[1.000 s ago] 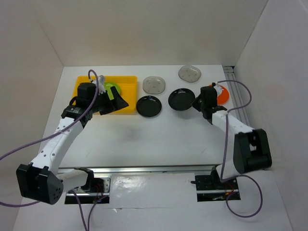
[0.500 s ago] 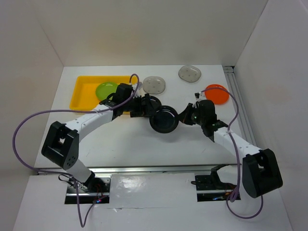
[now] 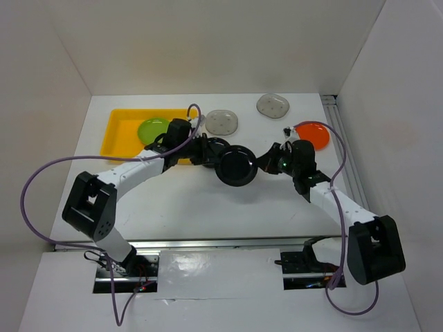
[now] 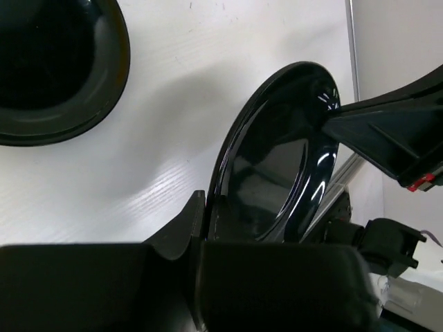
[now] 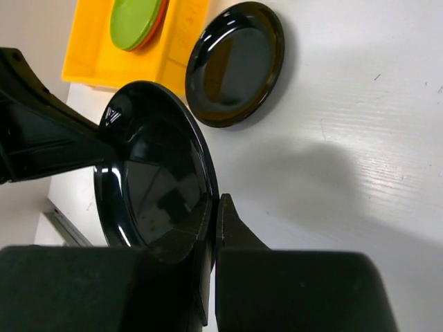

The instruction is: Place the plates into the plastic bin on the countertop

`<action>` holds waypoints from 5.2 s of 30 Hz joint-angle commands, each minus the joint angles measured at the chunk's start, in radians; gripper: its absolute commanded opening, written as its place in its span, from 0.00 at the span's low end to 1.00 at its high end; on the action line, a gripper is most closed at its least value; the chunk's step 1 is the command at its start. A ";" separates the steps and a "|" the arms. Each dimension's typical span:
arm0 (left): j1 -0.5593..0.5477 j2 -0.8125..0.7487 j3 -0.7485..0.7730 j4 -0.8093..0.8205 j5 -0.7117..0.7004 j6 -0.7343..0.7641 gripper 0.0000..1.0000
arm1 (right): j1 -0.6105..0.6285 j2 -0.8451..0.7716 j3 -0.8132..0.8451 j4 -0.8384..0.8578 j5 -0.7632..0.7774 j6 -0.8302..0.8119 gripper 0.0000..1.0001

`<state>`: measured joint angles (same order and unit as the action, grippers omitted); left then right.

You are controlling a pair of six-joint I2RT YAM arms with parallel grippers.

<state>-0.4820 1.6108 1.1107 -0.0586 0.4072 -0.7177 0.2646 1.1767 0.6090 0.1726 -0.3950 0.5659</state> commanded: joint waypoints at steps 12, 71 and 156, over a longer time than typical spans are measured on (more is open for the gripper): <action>0.268 -0.077 0.193 -0.273 -0.398 -0.091 0.00 | 0.010 0.346 0.075 0.232 0.134 0.058 1.00; -0.090 -0.017 0.434 -0.455 -0.302 0.118 1.00 | 0.122 -0.250 -0.049 0.042 0.334 0.049 0.00; 0.537 0.150 0.551 -0.642 -0.645 -0.094 1.00 | -0.489 0.813 0.345 -0.143 0.528 0.311 0.32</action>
<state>0.0620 1.7977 1.6306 -0.6937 -0.2516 -0.8177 -0.2333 1.9026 0.9569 0.2691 0.0952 0.8787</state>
